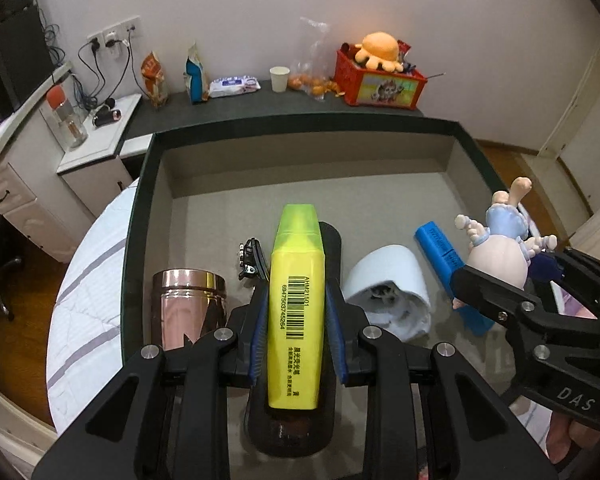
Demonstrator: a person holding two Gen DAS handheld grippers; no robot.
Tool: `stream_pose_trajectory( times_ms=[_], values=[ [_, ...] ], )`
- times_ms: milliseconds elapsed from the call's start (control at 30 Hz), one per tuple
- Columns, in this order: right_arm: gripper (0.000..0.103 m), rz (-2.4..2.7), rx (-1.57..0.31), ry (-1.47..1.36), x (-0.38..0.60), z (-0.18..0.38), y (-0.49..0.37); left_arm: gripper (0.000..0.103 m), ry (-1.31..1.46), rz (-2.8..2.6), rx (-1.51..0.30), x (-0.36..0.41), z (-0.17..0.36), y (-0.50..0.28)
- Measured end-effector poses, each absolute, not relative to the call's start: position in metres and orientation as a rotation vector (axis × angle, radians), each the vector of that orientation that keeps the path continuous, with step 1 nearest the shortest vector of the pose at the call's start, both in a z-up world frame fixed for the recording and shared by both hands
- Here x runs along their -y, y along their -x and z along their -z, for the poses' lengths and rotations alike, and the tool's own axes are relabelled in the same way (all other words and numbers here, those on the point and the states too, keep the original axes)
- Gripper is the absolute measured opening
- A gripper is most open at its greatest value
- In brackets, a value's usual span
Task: Organize rigid objects
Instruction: 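Carry highlighter with left tool and pig doll with right tool into pink box, open both, then grasp the pink block ring with the right tool while the left tool grasps the Hello Kitty block figure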
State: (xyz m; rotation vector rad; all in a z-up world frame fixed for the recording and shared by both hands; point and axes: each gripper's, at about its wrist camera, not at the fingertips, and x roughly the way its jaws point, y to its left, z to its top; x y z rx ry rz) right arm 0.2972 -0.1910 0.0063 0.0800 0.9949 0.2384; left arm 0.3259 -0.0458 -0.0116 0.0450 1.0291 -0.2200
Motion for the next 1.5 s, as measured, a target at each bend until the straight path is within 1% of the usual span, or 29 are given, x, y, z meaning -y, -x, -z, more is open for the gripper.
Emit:
stream_pose_trajectory(
  times_ms=[67, 100, 133, 167, 200, 233, 267, 300, 333, 433, 533, 733, 933, 1167, 1500],
  values=[
    [0.057, -0.227, -1.016, -0.068, 0.191, -0.001, -0.303, 0.029, -0.056, 0.207, -1.025, 0.048, 0.011, -0.327],
    [0.057, -0.220, -1.020, -0.068, 0.191, 0.001, -0.304, 0.038, -0.058, 0.198, -1.026, 0.048, 0.011, -0.327],
    [0.057, -0.216, -1.020, -0.068, 0.192, 0.001, -0.304, 0.051, -0.061, 0.187, -1.022, 0.047, 0.010, -0.327],
    [0.058, -0.214, -1.022, -0.069, 0.193, 0.002, -0.304, 0.057, -0.065, 0.179, -1.011, 0.046, 0.008, -0.326],
    [0.067, -0.215, -1.021, -0.072, 0.194, 0.001, -0.303, 0.065, -0.064, 0.178, -1.002, 0.046, 0.006, -0.324],
    [0.079, -0.210, -1.015, -0.075, 0.195, 0.000, -0.302, 0.075, -0.061, 0.183, -0.994, 0.045, 0.002, -0.322],
    [0.081, -0.206, -1.001, -0.074, 0.195, -0.004, -0.300, 0.079, -0.067, 0.168, -0.988, 0.044, -0.001, -0.321],
    [0.081, -0.205, -0.990, -0.073, 0.196, -0.007, -0.298, 0.087, -0.073, 0.151, -0.978, 0.043, -0.004, -0.319],
    [0.081, -0.202, -0.983, -0.076, 0.197, -0.009, -0.296, 0.092, -0.073, 0.143, -0.962, 0.041, -0.008, -0.315],
    [0.081, -0.197, -0.948, -0.096, 0.200, -0.021, -0.288, 0.098, -0.051, 0.152, -0.941, 0.035, -0.019, -0.306],
    [0.081, -0.195, -0.915, -0.099, 0.201, -0.033, -0.277, 0.100, -0.056, 0.138, -0.907, 0.032, -0.032, -0.289],
    [0.081, -0.199, -0.860, -0.103, 0.198, -0.056, -0.245, 0.102, -0.035, 0.125, -0.845, 0.022, -0.058, -0.249],
    [0.081, -0.195, -0.801, -0.106, 0.200, -0.076, -0.198, 0.103, -0.019, 0.110, -0.792, 0.011, -0.073, -0.204],
    [0.081, -0.184, -0.798, -0.095, 0.198, -0.075, -0.152, 0.103, -0.014, 0.091, -0.791, 0.003, -0.068, -0.156],
    [0.081, -0.167, -0.836, -0.138, 0.205, -0.055, -0.108, 0.103, 0.012, 0.081, -0.839, -0.005, -0.046, -0.116]
  ],
)
